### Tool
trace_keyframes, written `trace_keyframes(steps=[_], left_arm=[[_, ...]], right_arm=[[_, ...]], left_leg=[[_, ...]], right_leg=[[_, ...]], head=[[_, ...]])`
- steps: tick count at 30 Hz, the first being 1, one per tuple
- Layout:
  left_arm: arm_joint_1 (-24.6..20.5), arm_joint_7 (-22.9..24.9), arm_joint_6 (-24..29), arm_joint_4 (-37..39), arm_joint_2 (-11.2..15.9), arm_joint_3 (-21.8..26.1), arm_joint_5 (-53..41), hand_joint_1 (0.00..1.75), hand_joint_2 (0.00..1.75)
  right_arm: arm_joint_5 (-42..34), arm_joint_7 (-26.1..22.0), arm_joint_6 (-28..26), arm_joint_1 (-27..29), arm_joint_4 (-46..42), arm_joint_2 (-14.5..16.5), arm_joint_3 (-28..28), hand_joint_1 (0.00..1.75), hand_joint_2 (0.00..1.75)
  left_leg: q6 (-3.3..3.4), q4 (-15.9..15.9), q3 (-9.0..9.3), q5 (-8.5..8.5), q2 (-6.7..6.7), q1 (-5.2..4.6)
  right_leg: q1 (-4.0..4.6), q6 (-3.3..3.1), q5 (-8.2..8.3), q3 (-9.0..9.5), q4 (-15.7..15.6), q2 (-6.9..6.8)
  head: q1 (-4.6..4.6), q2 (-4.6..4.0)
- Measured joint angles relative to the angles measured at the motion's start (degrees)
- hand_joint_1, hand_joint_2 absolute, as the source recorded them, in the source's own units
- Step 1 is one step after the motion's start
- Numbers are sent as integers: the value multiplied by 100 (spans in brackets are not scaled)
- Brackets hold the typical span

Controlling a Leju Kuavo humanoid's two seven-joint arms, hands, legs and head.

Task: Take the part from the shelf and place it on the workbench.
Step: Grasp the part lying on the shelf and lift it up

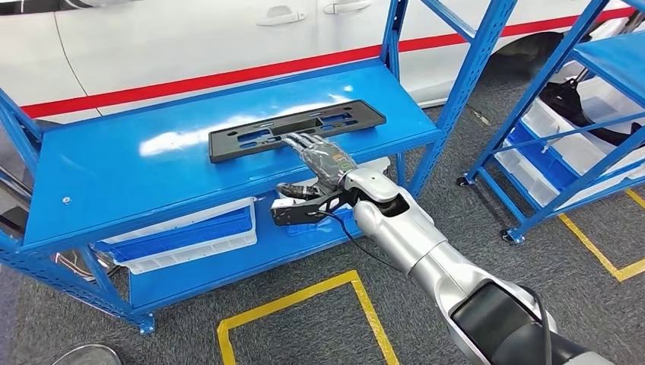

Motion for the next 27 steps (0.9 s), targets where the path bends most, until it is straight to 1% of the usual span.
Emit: trace_keyframes(steps=[1, 3, 5, 9, 14, 20, 27], left_arm=[[-7, -6, -32, 30, -17, 0, -3, 0, 0], [-16, -14, -87, 95, -52, -1, -26, 0, 0], [-26, -18, -116, 154, -85, -2, -52, 0, 0], [-111, -27, -210, 329, -159, -2, -111, 0, 0], [-220, -74, -390, 616, -263, -2, -173, 0, 0], [-332, -125, -507, 894, -372, -2, -204, 0, 0], [-389, -162, -589, 1073, -446, -2, -219, 0, 0]], right_arm=[[9, -1, -43, 6, -10, 11, 2, 0, 87], [60, 47, -111, 34, -49, 44, 5, 0, 175], [132, 121, -131, 51, -88, 87, 8, 0, 175], [237, 206, -129, 53, -100, 209, 32, 0, 175], [357, 204, -117, 47, -31, 347, 121, 0, 175], [406, 203, -112, 47, 99, 513, 238, 0, 175], [411, 203, -114, 47, 196, 629, 311, 0, 175]], left_leg=[[-32, -4, -9, 2, 0, -11], [-13, -24, -7, 7, 1, -18], [26, -48, 10, 14, 7, -16], [-34, -111, 38, 51, 13, -7], [-83, -148, 46, 75, 11, -5], [-116, -149, 43, 80, 11, -5], [-117, -142, 39, 80, 10, -23]], right_leg=[[15, -13, -12, 23, -78, 2], [14, -6, 7, 21, -125, 11], [8, -4, 16, 23, -137, 26], [18, -38, 18, 18, -134, 29], [21, -63, 23, 9, -129, 27], [23, -63, 23, 8, -128, 26], [22, -62, 25, 9, -129, 24]], head=[[-1, 0], [-1, 0], [-2, 0], [-2, 0], [-2, 0], [-2, 0], [-1, 0]])
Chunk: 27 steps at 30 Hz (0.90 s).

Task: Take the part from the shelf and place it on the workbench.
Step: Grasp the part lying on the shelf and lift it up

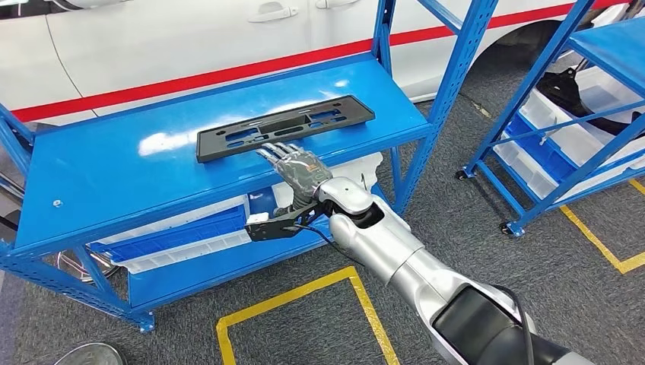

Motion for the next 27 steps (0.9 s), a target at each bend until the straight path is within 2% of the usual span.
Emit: trace_keyframes(steps=[22, 25, 27], left_arm=[[-27, -26, -41, 149, -70, 0, -3, 0, 0], [-30, -32, -57, 155, -63, 0, -3, 0, 0], [-34, -54, -94, 161, -65, 0, -4, 0, 0]], right_arm=[[21, -1, 2, 0, 140, 69, 29, 0, 175], [28, -2, 1, -9, 145, 89, 29, 0, 175], [33, -4, -7, -25, 150, 109, 29, 0, 87]], left_leg=[[1, 10, -6, -1, -2, -3], [74, -7, 1, 0, -4, -13], [127, -180, 104, 71, 13, 33]], right_leg=[[-5, 3, 3, 0, -1, -4], [-39, 48, 37, 28, -67, -6], [-32, 89, 2, 47, -47, -7]], head=[[0, 0], [-1, 0], [1, 0]])
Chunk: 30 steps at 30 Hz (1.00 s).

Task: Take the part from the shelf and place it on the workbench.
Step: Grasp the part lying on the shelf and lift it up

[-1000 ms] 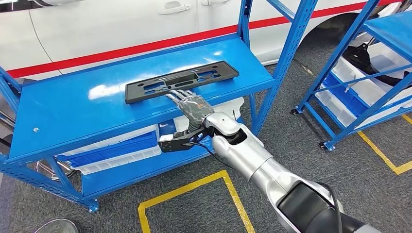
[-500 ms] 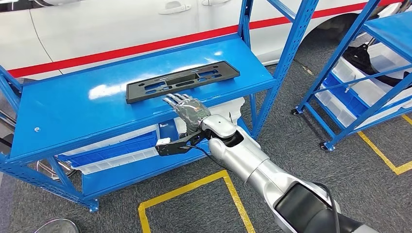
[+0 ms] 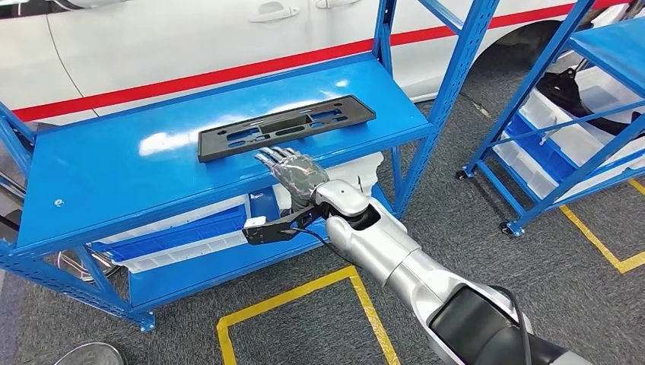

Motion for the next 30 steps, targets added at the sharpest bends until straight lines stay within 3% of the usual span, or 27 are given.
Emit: trace_keyframes(steps=[2, 4, 5, 6, 7, 9, 10, 11, 14, 16, 19, 20, 21, 22, 25, 27, 30], left_arm=[[-14, -27, -37, 2, -7, 1, -5, 0, 0], [-28, -39, -55, 3, -12, 2, -13, 0, 0], [-29, -41, -61, 3, -16, 2, -16, 0, 0], [-27, -42, -69, 5, -22, 2, -17, 0, 0], [-25, -42, -77, 7, -27, 2, -18, 0, 0], [-23, -44, -89, 17, -21, 3, -19, 0, 0], [-29, -46, -94, 26, -15, 4, -19, 0, 0], [-34, -49, -100, 34, -8, 4, -19, 0, 0], [-36, -57, -108, 46, -9, 4, -19, 0, 0], [-38, -58, -110, 48, -8, 5, -19, 0, 0], [-45, -60, -117, 48, -8, 4, -19, 0, 0], [-41, -60, -118, 48, -8, 4, -19, 0, 0], [-35, -59, -122, 48, -8, 4, -19, 0, 0], [-29, -59, -128, 49, -8, 4, -18, 0, 0], [-21, -60, -149, 50, 8, 5, -12, 0, 0], [-34, -61, -156, 50, 24, 6, -8, 0, 0], [-45, -62, -163, 50, 22, 11, -3, 0, 0]], right_arm=[[-1, -4, -6, -24, 14, 7, 1, 0, 0], [-3, -7, -6, -26, 39, 5, 4, 0, 0], [-7, -7, -6, -16, 56, 4, 5, 0, 0], [-11, -7, -6, -6, 72, 2, 6, 0, 0], [-15, -8, -7, -4, 84, 1, 7, 0, 0], [-25, -15, -8, -19, 94, 0, 8, 0, 0], [-28, -22, -8, -29, 96, 3, 11, 0, 0], [-32, -29, -8, -33, 99, 5, 15, 0, 0], [-37, -51, -10, -32, 110, 9, 23, 0, 0], [-37, -62, -10, -52, 109, 13, 25, 0, 0], [-37, -68, -10, -63, 112, 18, 34, 0, 131], [-37, -69, -10, -59, 117, 19, 39, 0, 175], [-37, -69, -10, -55, 123, 20, 43, 0, 175], [-37, -70, -10, -55, 127, 20, 45, 0, 175], [-37, -79, -10, -71, 131, 32, 48, 0, 175], [-37, -85, -10, -79, 134, 39, 54, 0, 175], [-37, -82, -10, -89, 137, 40, 70, 0, 175]], left_leg=[[13, -159, 102, 72, 23, 57], [6, -186, 118, 79, 27, 77], [-11, -176, 117, 68, 26, 94], [-41, -156, 116, 49, 24, 120], [-81, -122, 116, 23, 21, 156], [-206, -15, 102, -58, 12, 213], [-271, 49, 85, -97, 5, 224], [-330, 89, 70, -125, -2, 221], [-441, 73, 76, -142, -7, 234], [-438, 276, -8, -286, 2, 248], [-332, 1428, -584, -789, 2, 162], [-292, 1767, -777, -873, 1, 121], [-240, 1911, -883, -847, 0, 79], [-172, 1811, -871, -700, -3, 34], [81, 783, -444, -113, -22, -110], [139, 424, -278, -63, -25, -167], [122, 261, -184, -76, -23, -150]], right_leg=[[-7, 45, -251, -165, 401, 2], [-54, 105, -573, -507, 1085, 2], [-86, 137, -633, -635, 1321, -1], [-121, 175, -578, -671, 1363, -5], [-158, 216, -422, -596, 1189, -11], [-220, 313, -60, -260, 495, -19], [-227, 309, 29, -141, 238, -2], [-223, 272, 44, -90, 114, 15], [-187, 40, -12, -127, 147, 50], [-165, -81, -18, -105, 134, 53], [-70, -201, -47, -64, 121, 47], [-26, -230, -61, -52, 123, 49], [18, -256, -78, -33, 126, 54], [60, -278, -97, -5, 128, 62], [148, -305, -171, 96, 129, 79], [157, -276, -197, 100, 126, 79], [159, -193, -236, 104, 122, 68]], head=[[3, 0], [2, 0], [3, 0], [2, 0], [2, 0], [4, 0], [3, 0], [2, 0], [-2, 0], [-3, 0], [-3, 0], [-3, 0], [-3, 0], [-3, 0], [0, 0], [0, 0], [1, 0]])
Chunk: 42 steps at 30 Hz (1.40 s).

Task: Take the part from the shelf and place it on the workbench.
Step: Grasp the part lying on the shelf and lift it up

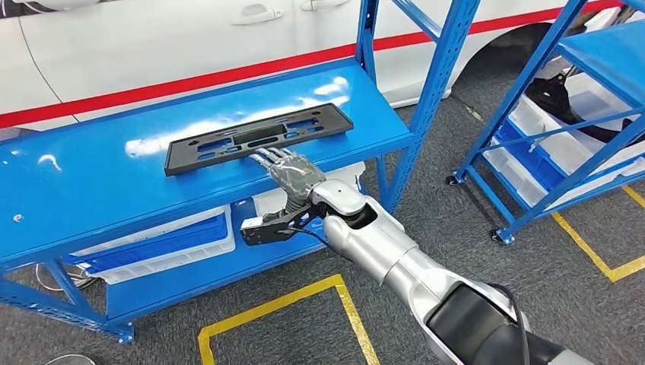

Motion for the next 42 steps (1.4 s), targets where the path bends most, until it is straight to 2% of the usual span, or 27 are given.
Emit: trace_keyframes(steps=[2, 5, 6, 7, 9, 10, 11, 13, 15, 17, 18, 20, 21, 22, 23, 25, 27, 30, 32, 33, 35, 36, 37, 38, 40, 41, 42], left_arm=[[11, 0, -4, 0, -4, 2, 1, 0, 0], [8, 1, -8, 0, -14, 6, 5, 0, 0], [7, 1, -8, 0, -19, 8, 7, 0, 0], [9, 1, -9, 0, -25, 10, 9, 0, 0], [14, 3, -9, 0, -33, 15, 10, 0, 0], [12, 4, -9, 0, -37, 17, 10, 0, 0], [8, 5, -10, 0, -39, 20, 10, 0, 0], [-6, 5, -21, 0, -43, 26, 9, 0, 0], [-15, 12, -36, 0, -43, 28, 8, 0, 0], [-22, 20, -45, 0, -38, 28, 7, 0, 0], [-24, 22, -47, 0, -35, 30, 6, 0, 0], [-30, 23, -49, 0, -32, 33, 6, 0, 0], [-26, 26, -49, 0, -32, 34, 6, 0, 0], [-20, 30, -50, 0, -32, 34, 5, 0, 0], [-14, 34, -51, 0, -32, 34, 5, 0, 0], [-10, 42, -52, 0, -26, 34, 2, 0, 0], [-19, 48, -51, 0, -23, 36, -3, 0, 0], [-35, 55, -54, 0, -29, 37, -10, 0, 0], [-31, 57, -55, 0, -31, 37, -11, 0, 0], [-29, 57, -55, 0, -30, 38, -11, 0, 0], [-34, 57, -55, 0, -29, 43, -11, 0, 0], [-35, 57, -55, 0, -29, 48, -11, 0, 0], [-34, 58, -55, 0, -31, 52, -11, 0, 0], [-33, 58, -55, 0, -33, 58, -12, 0, 0], [-36, 60, -55, 0, -40, 69, -14, 0, 0], [-44, 61, -56, 0, -49, 74, -15, 0, 0], [-51, 62, -56, 0, -57, 79, -16, 0, 0]], right_arm=[[0, 1, 0, -25, 1, -1, 9, 0, 175], [-3, -1, 0, -23, 23, -3, 24, 0, 175], [-6, -3, -1, -10, 36, -3, 27, 0, 175], [-10, -5, -2, -2, 48, -3, 28, 0, 175], [-17, -10, -5, -4, 61, -3, 28, 0, 175], [-19, -11, -7, -9, 65, -2, 28, 0, 175], [-20, -12, -8, -16, 68, -1, 28, 0, 175], [-20, -11, -13, -22, 79, 4, 29, 0, 175], [-21, -10, -24, -25, 88, 17, 31, 0, 175], [-23, -8, -38, -39, 93, 43, 31, 0, 175], [-25, -8, -43, -43, 95, 60, 32, 0, 175], [-26, -8, -49, -43, 110, 78, 39, 0, 175], [-26, -8, -49, -36, 123, 85, 47, 0, 175], [-26, -8, -50, -29, 136, 89, 55, 0, 175], [-26, -8, -50, -26, 145, 94, 62, 0, 175], [-26, -8, -53, -28, 162, 110, 69, 0, 175], [-26, -8, -58, -37, 184, 126, 77, 0, 175], [-26, -7, -62, -38, 212, 140, 102, 0, 175], [-26, -4, -63, -43, 224, 142, 113, 0, 175], [-26, -2, -63, -47, 228, 142, 114, 0, 175], [-26, -1, -63, -43, 243, 142, 119, 0, 175], [-26, -1, -62, -32, 256, 142, 123, 0, 175], [-26, -1, -62, -20, 271, 142, 127, 0, 175], [-26, -1, -63, -13, 287, 142, 129, 0, 175], [-26, -1, -69, -9, 319, 143, 132, 0, 175], [-26, -1, -74, -11, 337, 145, 136, 0, 175], [-26, -1, -81, -15, 356, 151, 149, 0, 175]], left_leg=[[9, -94, 94, 8, 13, 44], [22, -108, 146, -34, 14, 47], [20, -99, 164, -58, 11, 48], [14, -87, 191, -88, 8, 48], [-7, -67, 270, -162, 5, 49], [-26, -61, 305, -196, 5, 42], [-50, -61, 324, -222, 4, 38], [-107, -78, 330, -240, 7, 28], [-171, -93, 347, -268, 17, 30], [-217, 143, 261, -414, 17, 37], [-234, 437, 113, -548, 13, 48], [-274, 1210, -329, -811, 9, 58], [-291, 1466, -512, -834, 10, 67], [-305, 1520, -602, -741, 10, 77], [-314, 1375, -586, -558, 11, 88], [-322, 653, -319, -106, 11, 108], [-294, 142, -102, 49, -7, 95], [-204, 92, -75, -11, -28, 80], [-132, 68, -35, -27, -27, 91], [-97, 56, -11, -38, -26, 94], [-50, 56, 21, -72, -27, 81], [-34, 56, 40, -91, -29, 70], [-24, 56, 65, -112, -34, 57], [-20, 56, 101, -138, -41, 41], [-17, 46, 193, -199, -53, 9], [-24, 39, 231, -226, -57, -7], [-37, 29, 252, -244, -58, -9]], right_leg=[[-7, 73, -170, -132, 300, -12], [-81, 162, -517, -752, 1339, -31], [-101, 180, -490, -895, 1508, -39], [-117, 190, -348, -928, 1461, -47], [-129, 174, 128, -689, 810, -66], [-118, 151, 303, -531, 456, -73], [-101, 121, 385, -395, 168, -79], [-66, 67, 361, -290, -27, -78], [-83, 14, 350, -240, -105, -65], [-124, -47, 348, -152, -191, -59], [-132, -74, 339, -110, -216, -62], [-129, -106, 299, -67, -219, -67], [-127, -109, 272, -48, -208, -66], [-128, -103, 239, -24, -191, -61], [-132, -92, 203, 1, -169, -56], [-140, -43, 101, 61, -105, -47], [-127, 22, 25, 70, -42, -40], [-116, 90, -12, 49, -31, -40], [-130, 144, -128, -26, 150, -52], [-136, 172, -252, -157, 410, -59], [-136, 200, -520, -587, 1173, -67], [-134, 199, -572, -796, 1480, -67], [-128, 184, -515, -925, 1607, -67], [-114, 151, -338, -939, 1498, -66], [-66, 14, 168, -697, 793, -66], [-36, -62, 343, -551, 449, -71], [-8, -128, 418, -434, 198, -78]], head=[[8, 0], [14, 0], [13, 0], [14, 0], [14, 0], [11, 0], [11, 0], [8, 0], [9, 0], [7, 0], [5, 0], [4, 0], [4, 0], [4, 0], [4, 0], [2, 0], [2, 0], [3, 0], [3, 0], [4, 0], [6, 0], [6, 0], [7, 0], [7, 0], [5, 0], [2, 0], [4, 0]])
